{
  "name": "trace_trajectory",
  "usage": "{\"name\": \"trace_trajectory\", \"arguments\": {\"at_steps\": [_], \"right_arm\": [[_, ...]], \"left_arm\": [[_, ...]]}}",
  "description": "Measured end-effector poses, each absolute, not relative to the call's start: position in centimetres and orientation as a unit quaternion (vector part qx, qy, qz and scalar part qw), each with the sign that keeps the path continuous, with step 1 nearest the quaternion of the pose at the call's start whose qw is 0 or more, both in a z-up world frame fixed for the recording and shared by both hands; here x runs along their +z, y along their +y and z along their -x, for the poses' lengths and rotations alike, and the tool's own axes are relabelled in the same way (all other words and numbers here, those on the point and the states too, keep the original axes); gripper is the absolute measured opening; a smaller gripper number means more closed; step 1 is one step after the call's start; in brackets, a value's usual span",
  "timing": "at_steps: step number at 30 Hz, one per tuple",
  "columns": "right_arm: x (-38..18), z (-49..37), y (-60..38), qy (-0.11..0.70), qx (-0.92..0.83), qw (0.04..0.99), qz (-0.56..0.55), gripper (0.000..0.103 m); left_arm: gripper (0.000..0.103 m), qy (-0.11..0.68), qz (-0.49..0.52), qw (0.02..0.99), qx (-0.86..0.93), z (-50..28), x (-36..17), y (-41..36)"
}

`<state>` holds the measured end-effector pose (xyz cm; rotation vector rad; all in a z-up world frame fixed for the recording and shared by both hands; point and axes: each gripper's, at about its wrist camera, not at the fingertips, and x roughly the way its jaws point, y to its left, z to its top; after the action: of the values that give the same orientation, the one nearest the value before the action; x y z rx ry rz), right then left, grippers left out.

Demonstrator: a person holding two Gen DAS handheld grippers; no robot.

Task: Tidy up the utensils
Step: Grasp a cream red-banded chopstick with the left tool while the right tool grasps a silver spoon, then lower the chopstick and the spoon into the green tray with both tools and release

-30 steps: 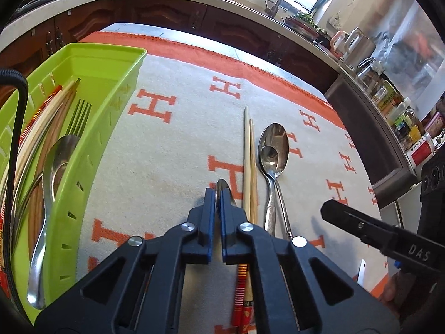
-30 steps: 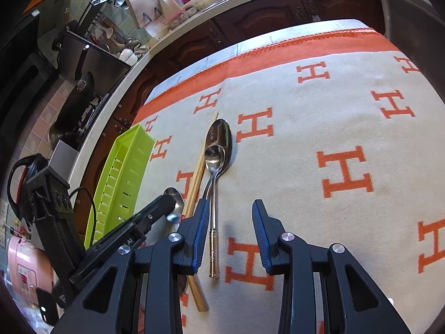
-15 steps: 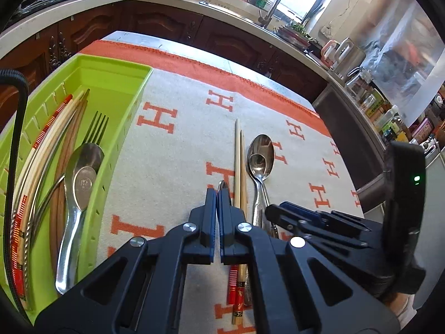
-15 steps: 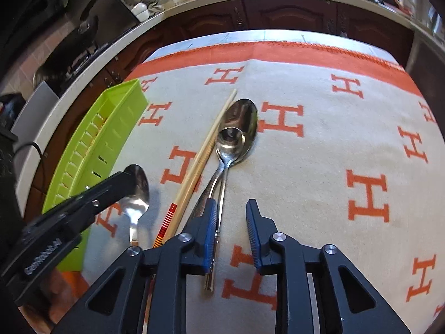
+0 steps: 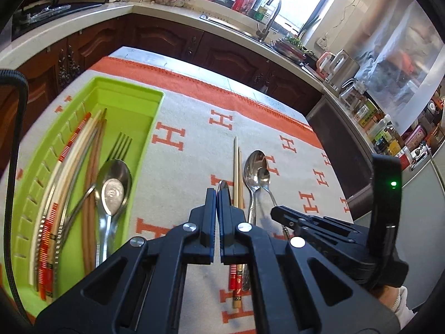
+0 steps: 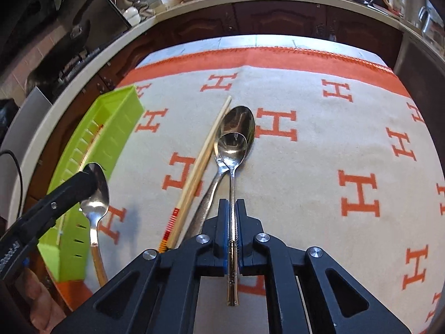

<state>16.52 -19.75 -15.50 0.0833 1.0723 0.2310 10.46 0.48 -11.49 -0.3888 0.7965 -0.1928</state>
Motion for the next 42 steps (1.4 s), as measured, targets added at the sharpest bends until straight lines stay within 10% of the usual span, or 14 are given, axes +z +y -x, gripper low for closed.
{"name": "trace_trajectory", "arguments": {"at_steps": [22, 42], "right_arm": [[-9.3, -12.8, -4.7, 0.487, 0.245, 0.837, -0.053, 0.004], [-14.5, -17.3, 4.1, 0.542, 0.246, 0.803, -0.04, 0.006]], "left_arm": [[0.0, 0.357, 0.172, 0.918, 0.013, -6.3, -5.2, 14.0], [0.0, 0.41, 0.145, 0.9, 0.03, -12.0, -11.4, 15.8]]}}
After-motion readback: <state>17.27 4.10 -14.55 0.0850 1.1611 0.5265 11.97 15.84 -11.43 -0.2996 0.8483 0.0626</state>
